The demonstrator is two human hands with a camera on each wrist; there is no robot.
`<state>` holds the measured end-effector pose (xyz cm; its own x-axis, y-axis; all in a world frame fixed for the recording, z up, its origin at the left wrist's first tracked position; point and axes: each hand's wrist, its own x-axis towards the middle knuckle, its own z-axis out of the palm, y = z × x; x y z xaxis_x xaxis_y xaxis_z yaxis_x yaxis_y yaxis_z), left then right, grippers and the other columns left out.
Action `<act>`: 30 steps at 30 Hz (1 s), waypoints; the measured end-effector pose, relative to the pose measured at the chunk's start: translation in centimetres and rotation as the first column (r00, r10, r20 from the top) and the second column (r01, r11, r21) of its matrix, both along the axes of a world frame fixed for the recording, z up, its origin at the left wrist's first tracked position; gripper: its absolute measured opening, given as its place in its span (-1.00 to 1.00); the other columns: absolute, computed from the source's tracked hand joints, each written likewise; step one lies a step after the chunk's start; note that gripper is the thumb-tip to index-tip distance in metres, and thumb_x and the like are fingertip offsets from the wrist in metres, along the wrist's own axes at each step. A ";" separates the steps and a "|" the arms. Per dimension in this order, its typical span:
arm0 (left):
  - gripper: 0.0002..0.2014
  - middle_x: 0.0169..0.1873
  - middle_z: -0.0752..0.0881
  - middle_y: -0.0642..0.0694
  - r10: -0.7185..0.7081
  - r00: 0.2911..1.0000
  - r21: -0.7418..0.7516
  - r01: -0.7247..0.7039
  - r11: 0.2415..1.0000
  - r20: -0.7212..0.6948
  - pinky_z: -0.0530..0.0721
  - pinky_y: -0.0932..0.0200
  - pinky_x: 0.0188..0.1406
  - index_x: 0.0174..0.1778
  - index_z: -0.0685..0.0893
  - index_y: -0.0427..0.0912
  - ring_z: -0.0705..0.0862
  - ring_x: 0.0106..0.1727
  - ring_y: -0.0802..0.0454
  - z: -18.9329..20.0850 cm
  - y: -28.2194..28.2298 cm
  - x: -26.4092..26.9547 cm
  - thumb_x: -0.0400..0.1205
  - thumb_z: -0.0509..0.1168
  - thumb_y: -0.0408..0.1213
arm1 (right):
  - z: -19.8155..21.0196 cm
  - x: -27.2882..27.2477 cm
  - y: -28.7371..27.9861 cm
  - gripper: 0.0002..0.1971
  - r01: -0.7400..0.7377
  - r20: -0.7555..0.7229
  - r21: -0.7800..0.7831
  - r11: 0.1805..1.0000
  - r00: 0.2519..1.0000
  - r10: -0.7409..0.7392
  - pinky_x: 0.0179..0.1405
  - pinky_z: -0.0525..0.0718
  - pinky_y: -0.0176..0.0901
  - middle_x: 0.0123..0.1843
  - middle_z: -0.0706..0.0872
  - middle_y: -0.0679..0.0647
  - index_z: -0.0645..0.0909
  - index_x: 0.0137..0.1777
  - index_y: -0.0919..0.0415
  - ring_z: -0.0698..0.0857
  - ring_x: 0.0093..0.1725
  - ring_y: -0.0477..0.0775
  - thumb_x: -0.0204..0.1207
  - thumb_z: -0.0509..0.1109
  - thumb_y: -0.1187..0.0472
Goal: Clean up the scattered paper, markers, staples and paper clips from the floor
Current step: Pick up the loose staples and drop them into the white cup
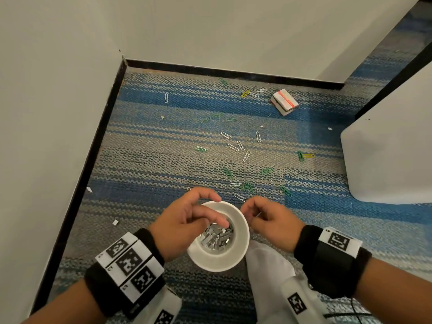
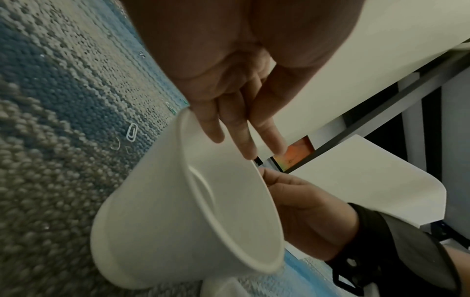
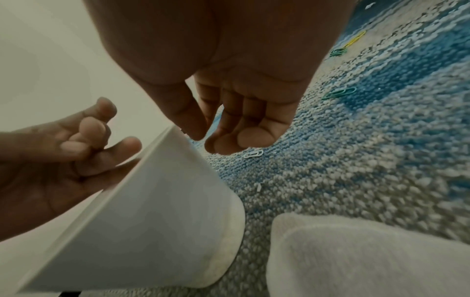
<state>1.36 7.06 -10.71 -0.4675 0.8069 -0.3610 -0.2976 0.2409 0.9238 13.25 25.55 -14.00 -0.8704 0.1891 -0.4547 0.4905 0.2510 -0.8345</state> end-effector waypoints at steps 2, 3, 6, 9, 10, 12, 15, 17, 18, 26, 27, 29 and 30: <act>-0.63 -0.21 0.83 -0.14 0.003 0.999 -0.005 -0.004 1.000 -0.047 0.47 -0.07 -0.04 0.07 0.50 0.00 0.61 -0.13 -0.62 0.2 0.0 0.3 0.44 0.18 -0.52 | 0.1 0.0 0.1 -0.76 0.025 -0.033 -0.009 1.000 0.999 -0.025 -0.11 0.63 0.12 -0.29 0.64 -0.01 0.62 -0.14 0.01 0.58 -0.29 0.02 0.47 0.33 0.41; -0.61 -0.21 0.83 -0.11 0.014 0.996 -0.004 -0.014 1.000 -0.093 0.54 -0.02 -0.05 0.04 0.52 0.07 0.68 -0.12 -0.50 0.4 0.0 0.3 0.44 0.20 -0.52 | 0.1 0.0 0.1 -0.78 0.041 -0.058 -0.022 0.999 0.997 -0.042 -0.15 0.62 0.14 -0.30 0.64 -0.02 0.62 -0.16 -0.03 0.58 -0.31 0.03 0.47 0.32 0.36; -0.63 -0.21 0.73 -0.03 0.078 0.931 -0.024 -0.093 0.995 -0.357 0.64 0.22 -0.17 -0.06 0.56 0.24 0.73 -0.21 -0.03 0.7 -0.6 0.0 0.44 0.30 -0.41 | 0.1 -0.2 -0.2 -0.83 0.077 -0.120 -0.057 0.995 0.989 -0.084 -0.20 0.59 0.06 -0.34 0.63 -0.09 0.62 -0.17 -0.14 0.57 -0.31 0.01 0.42 0.30 0.20; -0.79 -0.34 0.63 -0.01 0.190 0.774 -0.122 -0.325 0.938 -0.604 0.56 0.37 -0.32 -0.16 0.55 0.17 0.60 -0.35 0.15 -0.7 -2.9 -2.7 0.46 0.31 -0.29 | 0.0 -0.9 -0.4 -0.88 0.101 -0.145 -0.089 0.991 0.983 -0.114 -0.19 0.58 0.01 -0.37 0.62 -0.15 0.61 -0.14 -0.13 0.56 -0.31 -0.03 0.41 0.28 0.11; -0.79 -0.35 0.62 -0.01 0.180 0.728 -0.198 -0.401 0.895 -0.662 0.55 0.38 -0.30 -0.20 0.53 0.13 0.58 -0.37 0.16 -1.8 -4.1 -4.0 0.47 0.33 -0.33 | 0.0 -1.1 -0.4 -0.89 0.096 -0.151 -0.082 0.992 0.983 -0.107 -0.19 0.58 0.02 -0.37 0.61 -0.15 0.61 -0.14 -0.12 0.56 -0.31 -0.04 0.41 0.28 0.10; -0.75 -0.25 0.62 -0.14 0.059 0.688 -0.394 -0.481 0.784 -0.723 0.62 0.15 -0.09 -0.19 0.52 0.01 0.61 -0.28 0.09 -4.1 -7.0 -6.2 0.45 0.35 -0.46 | 0.2 -1.8 -0.5 -0.90 0.071 -0.156 -0.061 0.996 0.985 -0.079 -0.17 0.60 0.12 -0.36 0.62 -0.10 0.61 -0.13 -0.10 0.57 -0.31 -0.03 0.42 0.27 0.07; -0.73 -0.04 0.54 -0.34 -0.160 0.713 -0.649 -0.490 0.582 -0.682 0.51 -0.05 0.08 -0.03 0.57 -0.28 0.57 -0.04 -0.29 -6.4 -11.0 -7.6 0.39 0.41 -0.50 | 0.0 -3.0 -0.2 -0.90 0.048 -0.151 -0.021 0.999 0.987 -0.050 -0.14 0.62 0.22 -0.32 0.64 -0.01 0.61 -0.15 -0.13 0.58 -0.30 0.05 0.43 0.26 0.05; -0.74 -0.04 0.56 -0.35 -0.202 0.732 -0.697 -0.470 0.542 -0.651 0.53 -0.06 0.08 -0.04 0.60 -0.29 0.60 -0.04 -0.31 -7.3 -12.7 -7.7 0.38 0.45 -0.46 | -0.4 -3.7 0.1 -0.89 0.042 -0.135 0.005 0.999 0.990 -0.041 -0.12 0.63 0.27 -0.32 0.63 -0.01 0.61 -0.16 -0.16 0.59 -0.30 0.10 0.46 0.27 0.07; -0.78 -0.08 0.60 -0.33 -0.202 0.734 -0.697 -0.467 0.544 -0.649 0.55 -0.03 0.05 -0.10 0.62 -0.25 0.63 -0.07 -0.30 -7.4 -13.0 -7.8 0.39 0.46 -0.45 | -0.6 -3.9 0.3 -0.87 0.037 -0.122 0.017 0.999 0.992 -0.035 -0.10 0.63 0.30 -0.31 0.64 -0.02 0.61 -0.18 -0.17 0.60 -0.30 0.14 0.50 0.29 0.12; -0.79 -0.39 0.69 -0.01 -0.168 0.782 -0.710 -0.423 0.563 -0.600 0.55 0.17 -0.16 -0.32 0.56 0.07 0.71 -0.21 -0.11 -7.0 -12.4 -7.7 0.40 0.40 -0.36 | -1.6 -3.4 0.2 -0.77 0.009 -0.045 0.063 0.998 0.999 -0.006 -0.12 0.62 0.02 -0.28 0.66 -0.10 0.61 -0.18 -0.06 0.60 -0.26 0.00 0.58 0.29 0.32; -0.79 -0.39 0.70 0.00 -0.144 0.779 -0.683 -0.425 0.595 -0.610 0.51 0.20 -0.17 -0.31 0.56 0.08 0.70 -0.24 -0.06 -6.4 -11.4 -7.5 0.42 0.38 -0.36 | -1.7 -3.3 0.3 -0.76 0.011 -0.037 0.065 0.998 0.999 -0.009 -0.13 0.61 0.00 -0.28 0.67 -0.09 0.61 -0.18 -0.07 0.60 -0.26 -0.01 0.58 0.29 0.31; -0.75 -0.46 0.68 0.07 -0.093 0.748 -0.575 -0.418 0.703 -0.657 0.48 0.26 -0.27 -0.35 0.54 0.09 0.63 -0.36 0.10 -4.7 -8.6 -6.5 0.45 0.33 -0.41 | -2.0 -3.0 0.4 -0.74 0.034 -0.016 0.049 0.998 0.999 -0.033 -0.14 0.63 0.06 -0.27 0.68 -0.04 0.60 -0.20 -0.08 0.61 -0.26 0.03 0.58 0.28 0.32; -0.73 -0.53 0.66 0.11 -0.065 0.737 -0.507 -0.394 0.767 -0.672 0.46 0.36 -0.34 -0.38 0.53 0.09 0.58 -0.44 0.22 -3.6 -6.9 -5.9 0.44 0.31 -0.42 | -2.1 -2.9 0.5 -0.72 0.047 -0.008 0.042 0.998 0.999 -0.047 -0.14 0.64 0.12 -0.28 0.67 0.01 0.60 -0.22 -0.10 0.60 -0.27 0.06 0.58 0.27 0.33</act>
